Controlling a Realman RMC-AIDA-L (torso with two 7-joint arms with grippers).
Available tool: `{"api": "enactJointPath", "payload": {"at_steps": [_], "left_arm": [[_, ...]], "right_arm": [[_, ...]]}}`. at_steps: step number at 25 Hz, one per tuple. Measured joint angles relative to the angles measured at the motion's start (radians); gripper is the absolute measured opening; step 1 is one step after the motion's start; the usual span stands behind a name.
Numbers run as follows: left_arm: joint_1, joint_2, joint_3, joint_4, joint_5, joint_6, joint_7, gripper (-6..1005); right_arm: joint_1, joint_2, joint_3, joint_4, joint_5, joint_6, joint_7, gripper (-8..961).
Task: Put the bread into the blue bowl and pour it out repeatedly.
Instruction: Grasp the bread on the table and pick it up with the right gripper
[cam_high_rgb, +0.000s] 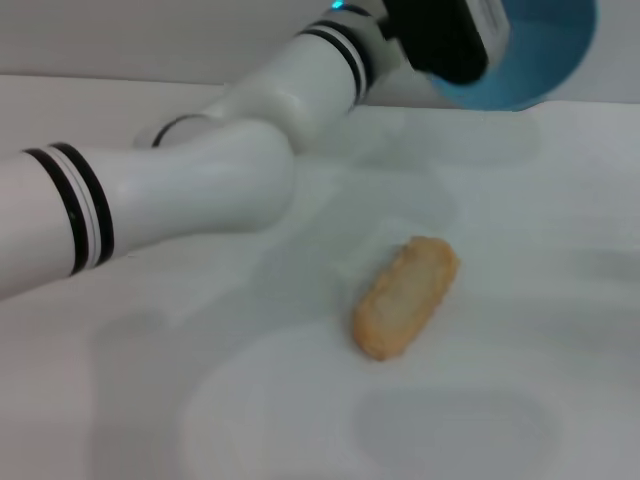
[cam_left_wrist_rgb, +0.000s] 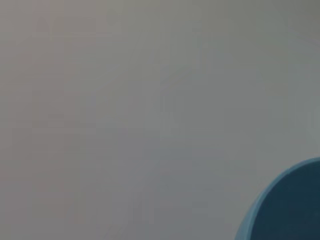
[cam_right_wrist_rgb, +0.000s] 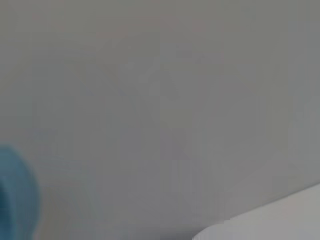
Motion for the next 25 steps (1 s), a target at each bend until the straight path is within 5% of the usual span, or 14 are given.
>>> {"api": "enactJointPath", "payload": {"at_steps": [5, 9, 19, 25], "left_arm": [[-0.01, 0.006, -0.164, -0.046, -0.226, 0.159, -0.019, 0], [-0.012, 0.004, -0.255, -0.099, -0.279, 0.242, -0.039, 0], [0.005, 0.011, -0.268, -0.157, -0.319, 0.292, -0.175, -1], [0.023, 0.011, -0.269, -0.159, -0.321, 0.293, -0.177, -1]], "right_arm": [[0.051, -0.003, -0.134, -0.001, -0.112, -0.016, 0.208, 572], [0.125, -0.01, -0.236, -0.005, -0.225, -0.017, 0.409, 573], [0.288, -0.006, -0.435, 0.033, -0.411, 0.063, 0.84, 574], [0.317, -0.002, -0.456, 0.064, -0.463, 0.119, 0.907, 572]]}}
